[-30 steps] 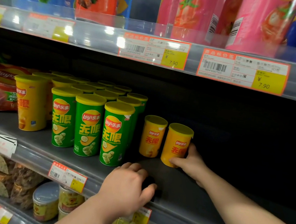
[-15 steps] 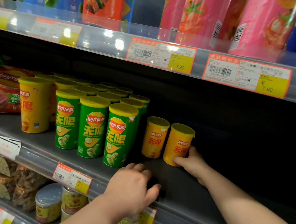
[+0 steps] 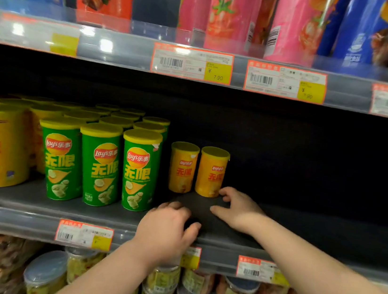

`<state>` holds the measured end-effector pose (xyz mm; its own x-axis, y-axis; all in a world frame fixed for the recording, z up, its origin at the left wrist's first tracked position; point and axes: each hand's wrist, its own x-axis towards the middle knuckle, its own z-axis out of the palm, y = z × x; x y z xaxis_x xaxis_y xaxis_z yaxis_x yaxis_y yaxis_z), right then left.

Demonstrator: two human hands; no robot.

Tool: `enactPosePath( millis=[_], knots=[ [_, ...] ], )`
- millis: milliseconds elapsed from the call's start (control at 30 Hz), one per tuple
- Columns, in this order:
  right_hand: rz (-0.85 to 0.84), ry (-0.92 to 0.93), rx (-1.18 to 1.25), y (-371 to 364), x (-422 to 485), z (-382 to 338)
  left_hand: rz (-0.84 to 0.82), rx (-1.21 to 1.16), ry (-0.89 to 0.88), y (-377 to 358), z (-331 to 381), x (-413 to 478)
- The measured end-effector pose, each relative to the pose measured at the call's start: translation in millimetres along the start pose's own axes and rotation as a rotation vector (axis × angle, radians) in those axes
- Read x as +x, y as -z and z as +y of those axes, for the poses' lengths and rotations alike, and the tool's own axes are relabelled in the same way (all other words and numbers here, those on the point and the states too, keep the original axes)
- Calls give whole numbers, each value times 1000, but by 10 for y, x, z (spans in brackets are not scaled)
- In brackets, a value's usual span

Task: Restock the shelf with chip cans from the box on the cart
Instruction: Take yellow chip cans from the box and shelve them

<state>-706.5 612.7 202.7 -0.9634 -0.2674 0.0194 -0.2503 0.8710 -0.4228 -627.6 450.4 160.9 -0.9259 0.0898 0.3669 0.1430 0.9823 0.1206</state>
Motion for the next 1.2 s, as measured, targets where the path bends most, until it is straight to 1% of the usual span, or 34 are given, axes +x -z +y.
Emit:
enactPosePath(
  millis=[67,133,233,300,367,433,533,633,700,800,867,900,1000,1200],
  knots=[
    [28,39,-121,20,-192,-70,-8,1,-33,23,-16,-26],
    [92,109,-225,8,-393,-124,-4,40,-62,46,-31,-65],
    [173,178,-301,-52,-671,-184,-8,91,-96,95,-24,-149],
    [182,205,-336,-112,-819,-228,0,89,-114,105,-36,-217],
    [178,232,-378,-167,-944,-254,25,22,-152,132,-31,-335],
    [169,254,-403,-209,-1049,-276,51,6,-181,113,-40,-455],
    [167,303,-417,-270,-1191,-304,95,40,-143,126,-30,-652],
    [173,357,-406,-365,-1366,-300,39,65,-101,99,-4,-879],
    [147,378,-404,-455,-1505,-271,-36,44,-65,86,48,-1055],
    [81,415,-449,-595,-1733,-192,-79,28,-14,67,199,-1370],
    [30,422,-462,-670,-1912,-128,-64,15,19,89,350,-1623],
    [5,423,-453,-703,-2004,-93,-81,18,49,106,430,-1753],
    [-71,452,-425,-816,-2277,-13,-200,59,134,75,545,-2170],
    [-218,534,-411,-1139,-2750,-68,-306,95,279,101,648,-2988]
  ],
)
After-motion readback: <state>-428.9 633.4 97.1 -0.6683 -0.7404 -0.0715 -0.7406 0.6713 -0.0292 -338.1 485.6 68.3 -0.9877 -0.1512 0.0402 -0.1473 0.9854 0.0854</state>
